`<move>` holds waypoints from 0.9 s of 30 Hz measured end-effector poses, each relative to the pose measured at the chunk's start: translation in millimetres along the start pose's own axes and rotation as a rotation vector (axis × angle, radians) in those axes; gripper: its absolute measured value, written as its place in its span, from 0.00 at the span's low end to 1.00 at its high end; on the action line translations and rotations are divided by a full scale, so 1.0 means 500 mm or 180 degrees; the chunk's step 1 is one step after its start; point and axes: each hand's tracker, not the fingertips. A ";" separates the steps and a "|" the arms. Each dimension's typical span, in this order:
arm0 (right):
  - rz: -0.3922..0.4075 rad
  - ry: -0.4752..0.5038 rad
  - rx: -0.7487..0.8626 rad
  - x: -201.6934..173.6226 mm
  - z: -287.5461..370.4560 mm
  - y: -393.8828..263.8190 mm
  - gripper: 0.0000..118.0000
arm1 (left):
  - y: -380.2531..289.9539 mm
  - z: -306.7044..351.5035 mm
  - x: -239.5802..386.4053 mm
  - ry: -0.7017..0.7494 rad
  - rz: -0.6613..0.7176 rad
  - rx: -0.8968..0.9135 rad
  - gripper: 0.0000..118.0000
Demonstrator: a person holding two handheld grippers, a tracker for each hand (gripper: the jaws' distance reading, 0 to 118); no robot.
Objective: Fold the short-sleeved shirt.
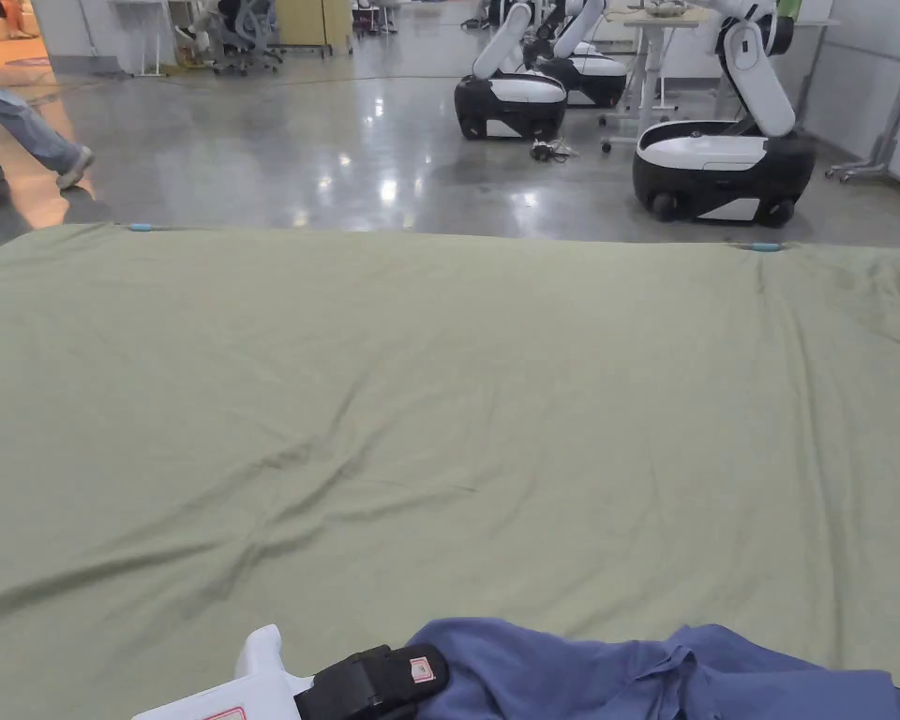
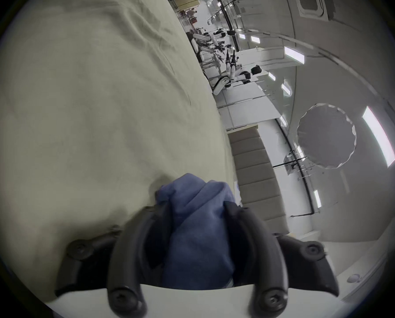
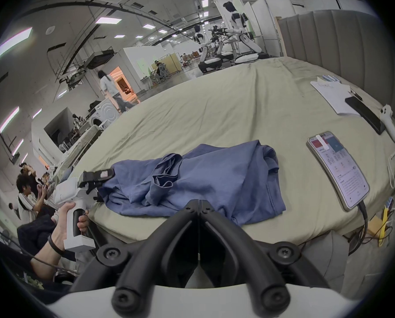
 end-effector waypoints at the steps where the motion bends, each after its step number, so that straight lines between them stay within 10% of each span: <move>1: -0.0019 -0.0024 0.0009 0.000 0.000 -0.001 0.00 | -0.003 0.005 -0.005 0.0009 0.0002 0.0035 0.31; 17: 0.0027 0.0031 -0.0002 -0.005 0.000 0.006 0.00 | 0.027 0.146 0.001 -0.0118 0.0275 0.0522 0.13; 27: -0.0031 0.0165 0.0002 -0.008 -0.028 0.008 0.00 | 0.095 0.292 0.197 0.0258 -0.1142 0.0733 0.13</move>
